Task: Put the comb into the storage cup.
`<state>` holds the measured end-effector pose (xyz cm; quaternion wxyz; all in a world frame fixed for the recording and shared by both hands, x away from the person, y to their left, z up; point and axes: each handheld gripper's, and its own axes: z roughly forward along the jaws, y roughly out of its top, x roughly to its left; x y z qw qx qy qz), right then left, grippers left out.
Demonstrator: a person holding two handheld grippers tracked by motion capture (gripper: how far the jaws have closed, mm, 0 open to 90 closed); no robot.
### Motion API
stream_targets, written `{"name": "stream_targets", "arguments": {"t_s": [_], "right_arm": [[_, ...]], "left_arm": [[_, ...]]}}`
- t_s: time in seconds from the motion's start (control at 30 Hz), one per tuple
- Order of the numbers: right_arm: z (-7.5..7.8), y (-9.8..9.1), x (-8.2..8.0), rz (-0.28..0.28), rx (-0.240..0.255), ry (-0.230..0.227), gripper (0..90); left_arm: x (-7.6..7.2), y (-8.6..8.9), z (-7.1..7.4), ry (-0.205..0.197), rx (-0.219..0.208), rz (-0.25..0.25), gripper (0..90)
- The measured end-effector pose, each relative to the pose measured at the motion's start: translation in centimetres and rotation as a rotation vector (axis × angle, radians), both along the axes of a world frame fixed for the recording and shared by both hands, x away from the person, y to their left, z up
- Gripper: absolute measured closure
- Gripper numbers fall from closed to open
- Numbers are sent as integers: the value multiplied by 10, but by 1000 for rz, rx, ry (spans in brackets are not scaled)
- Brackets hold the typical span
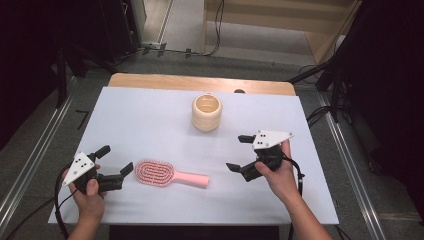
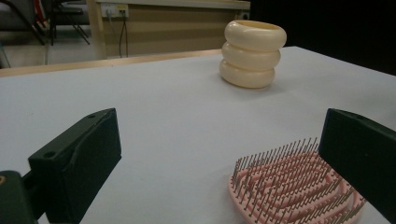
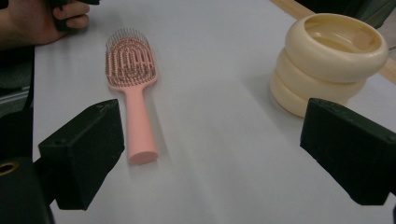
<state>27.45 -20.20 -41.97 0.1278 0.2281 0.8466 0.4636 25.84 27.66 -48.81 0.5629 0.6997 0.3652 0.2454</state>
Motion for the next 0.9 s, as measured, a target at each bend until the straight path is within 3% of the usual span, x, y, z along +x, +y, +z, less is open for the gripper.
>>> {"name": "stream_targets", "arguments": {"t_s": [0.57,0.9], "right_arm": [[4,41,5,79,-82,39,45],[3,72,10,133,-170,74,46]], "left_arm": [[0,0,0,-2,3,-2,0],[0,0,0,-3,1,-4,0]]}}
